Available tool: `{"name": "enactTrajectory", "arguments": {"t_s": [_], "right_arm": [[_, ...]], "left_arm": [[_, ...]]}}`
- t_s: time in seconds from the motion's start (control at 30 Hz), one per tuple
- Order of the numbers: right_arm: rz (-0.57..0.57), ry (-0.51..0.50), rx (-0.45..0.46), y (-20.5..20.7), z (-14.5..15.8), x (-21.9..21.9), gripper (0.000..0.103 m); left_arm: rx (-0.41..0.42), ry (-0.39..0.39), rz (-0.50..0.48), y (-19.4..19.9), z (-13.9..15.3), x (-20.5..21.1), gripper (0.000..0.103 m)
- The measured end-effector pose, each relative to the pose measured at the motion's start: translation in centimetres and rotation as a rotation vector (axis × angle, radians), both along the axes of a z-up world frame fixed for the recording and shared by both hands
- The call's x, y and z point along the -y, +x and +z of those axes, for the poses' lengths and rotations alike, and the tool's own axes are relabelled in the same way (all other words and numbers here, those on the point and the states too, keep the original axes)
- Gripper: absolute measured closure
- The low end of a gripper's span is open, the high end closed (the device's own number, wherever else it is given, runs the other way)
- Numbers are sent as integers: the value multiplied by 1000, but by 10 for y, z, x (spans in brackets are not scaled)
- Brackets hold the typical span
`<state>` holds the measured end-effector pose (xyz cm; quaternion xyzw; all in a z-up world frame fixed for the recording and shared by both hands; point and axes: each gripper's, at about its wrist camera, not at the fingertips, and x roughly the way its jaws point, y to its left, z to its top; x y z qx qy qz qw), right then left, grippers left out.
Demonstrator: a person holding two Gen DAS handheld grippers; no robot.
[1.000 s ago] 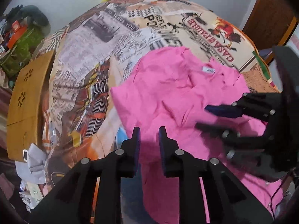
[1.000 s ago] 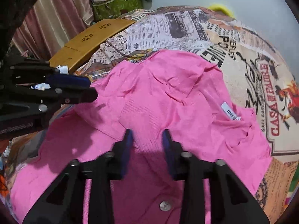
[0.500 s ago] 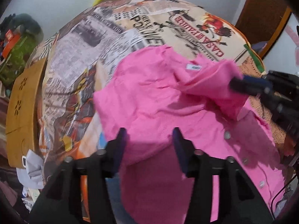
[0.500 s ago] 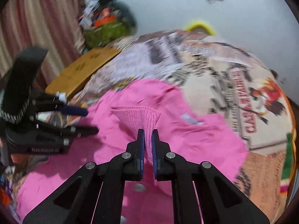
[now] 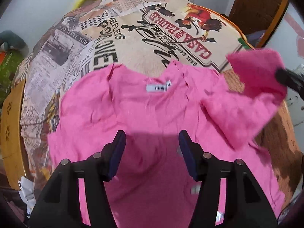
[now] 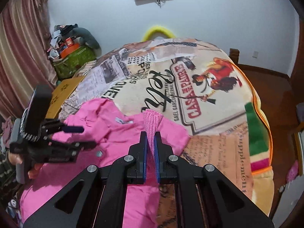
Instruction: Fold small clothes
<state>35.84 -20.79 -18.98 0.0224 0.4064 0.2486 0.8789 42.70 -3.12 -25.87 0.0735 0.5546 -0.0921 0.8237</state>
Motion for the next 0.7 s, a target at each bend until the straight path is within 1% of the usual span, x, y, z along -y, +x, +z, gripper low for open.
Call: {"name": "enactTrajectory", "arguments": {"t_s": [0.03,0.17,0.2,0.23,0.27,0.3,0.4,0.5,0.57,0.67,0.7], "right_arm": [[0,4,-5,0,-2,2,97],[0,16,-26,2,-12,10,97],[2,18,-31,3,-15,10,97],[3,20,-34,3,-16,11,97],[6,22,-38,3,-18,11,97],[8,24,-38,2,-18,12,97],[7,33,-40,2,-20,14,97],[-4,47,-41,4,-18,18,97],[-16,62,-40,4,-15,23,97],[-26,71,-37,4,-12,27,97],[-29,72,-36,3,-12,27,97]], "left_arm": [[0,13,-3,4,-3,3,50],[-12,102,-44,16,-22,19,63],[-12,122,-47,17,-26,21,73],[0,169,-50,18,-31,23,81],[9,183,-58,18,-32,24,83],[18,177,-66,17,-31,23,91],[19,114,-49,16,-22,16,94],[32,10,-55,12,-3,11,94],[51,-70,-101,4,13,13,94],[38,-156,-200,-8,24,25,92],[31,-151,-225,-12,24,31,86]]}}
